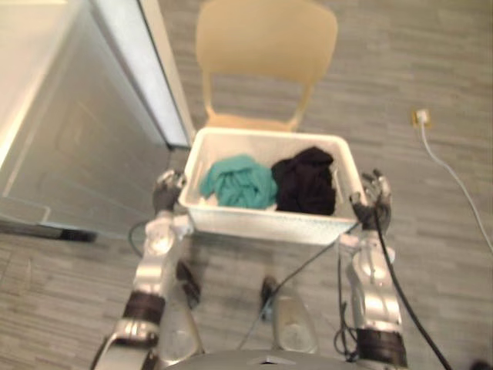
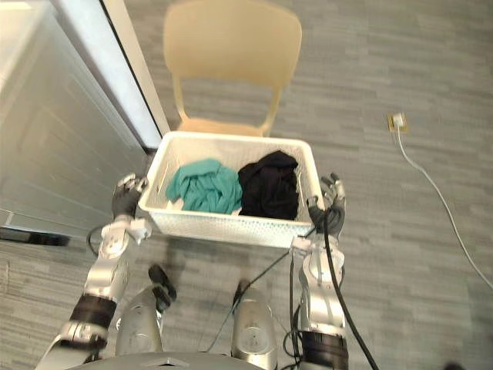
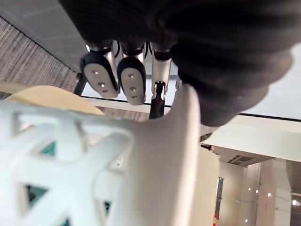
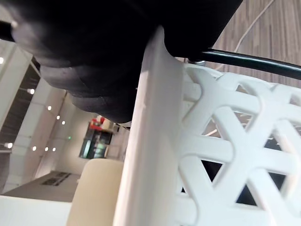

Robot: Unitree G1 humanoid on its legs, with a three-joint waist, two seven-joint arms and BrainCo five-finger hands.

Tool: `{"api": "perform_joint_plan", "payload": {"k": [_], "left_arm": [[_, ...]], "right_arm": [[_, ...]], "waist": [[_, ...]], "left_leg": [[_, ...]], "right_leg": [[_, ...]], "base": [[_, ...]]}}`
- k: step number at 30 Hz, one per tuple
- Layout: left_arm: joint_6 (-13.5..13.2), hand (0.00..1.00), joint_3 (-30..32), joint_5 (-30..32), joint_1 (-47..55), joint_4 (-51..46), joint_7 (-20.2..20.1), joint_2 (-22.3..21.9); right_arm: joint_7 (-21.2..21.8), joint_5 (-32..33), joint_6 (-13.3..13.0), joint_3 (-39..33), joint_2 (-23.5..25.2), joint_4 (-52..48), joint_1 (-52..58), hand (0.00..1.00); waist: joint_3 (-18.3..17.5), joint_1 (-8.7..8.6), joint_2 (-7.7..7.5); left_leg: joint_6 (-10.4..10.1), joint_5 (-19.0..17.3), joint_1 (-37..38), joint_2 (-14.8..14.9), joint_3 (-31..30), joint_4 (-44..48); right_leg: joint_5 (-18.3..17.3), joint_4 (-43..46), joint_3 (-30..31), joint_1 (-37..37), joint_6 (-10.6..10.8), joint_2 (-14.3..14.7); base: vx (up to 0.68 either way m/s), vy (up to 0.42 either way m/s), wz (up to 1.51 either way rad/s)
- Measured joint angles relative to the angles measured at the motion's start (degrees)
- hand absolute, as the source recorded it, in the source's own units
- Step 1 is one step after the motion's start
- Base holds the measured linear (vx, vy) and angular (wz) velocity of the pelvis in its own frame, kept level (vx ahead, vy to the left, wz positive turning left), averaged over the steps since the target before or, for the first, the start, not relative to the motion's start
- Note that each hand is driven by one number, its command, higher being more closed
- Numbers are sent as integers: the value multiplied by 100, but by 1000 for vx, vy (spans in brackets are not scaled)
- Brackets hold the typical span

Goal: Pick up the laundry basket with both hands and put the clothes into the washing machine.

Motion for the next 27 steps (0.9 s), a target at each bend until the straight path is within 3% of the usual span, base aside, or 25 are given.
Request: {"api": "perform_joint_plan", "payload": {"k": [3, 7, 11, 15, 20, 27], "left_arm": [[50, 100, 16, 89, -994, 432, 255, -7], [54, 100, 248, 198, -2016, 693, 529, -5], [48, 100, 657, 297, -3068, 1296, 627, 94], [52, 100, 1427, 396, -4019, 2071, 613, 175], [106, 100, 1922, 530, -4219, 2486, 601, 157], [54, 100, 2102, 797, -4145, 2487, 621, 94]], "right_arm": [[-314, 1, 100, -112, -171, -52, -662, 100], [-785, 2, 193, -120, -280, -62, -1660, 100], [-1084, 1, 253, -117, -380, -45, -2931, 100], [-1259, 30, 197, -27, -358, 336, -4336, 100], [-1277, 241, 194, -149, -109, 1107, -4734, 100], [-1243, 268, 165, -123, -32, 1119, -4628, 100]], "waist": [[331, -20, -23], [384, 38, -32], [441, 80, -35], [730, 71, -60], [774, 173, -88], [788, 157, -115]], "left_leg": [[171, -105, -412, 25, 98, 348], [245, -103, -901, 58, 135, 492], [333, -44, -1342, 86, 168, 523], [416, 11, -1682, 101, 311, 474], [489, 77, -1773, 75, 373, 425], [497, 137, -1759, -54, 308, 282]], "right_leg": [[109, 274, 77, -471, 100, -111], [176, 449, 87, -987, 125, -198], [280, 541, 74, -1451, 127, -229], [424, 541, 45, -1825, 124, -288], [483, 493, -135, -1897, 124, -370], [483, 496, -332, -1825, 124, -499]], "base": [[-96, 98, -9], [-61, 30, 2], [-23, -3, 3], [3, -4, 1], [85, -36, 4], [75, -62, 11]]}}
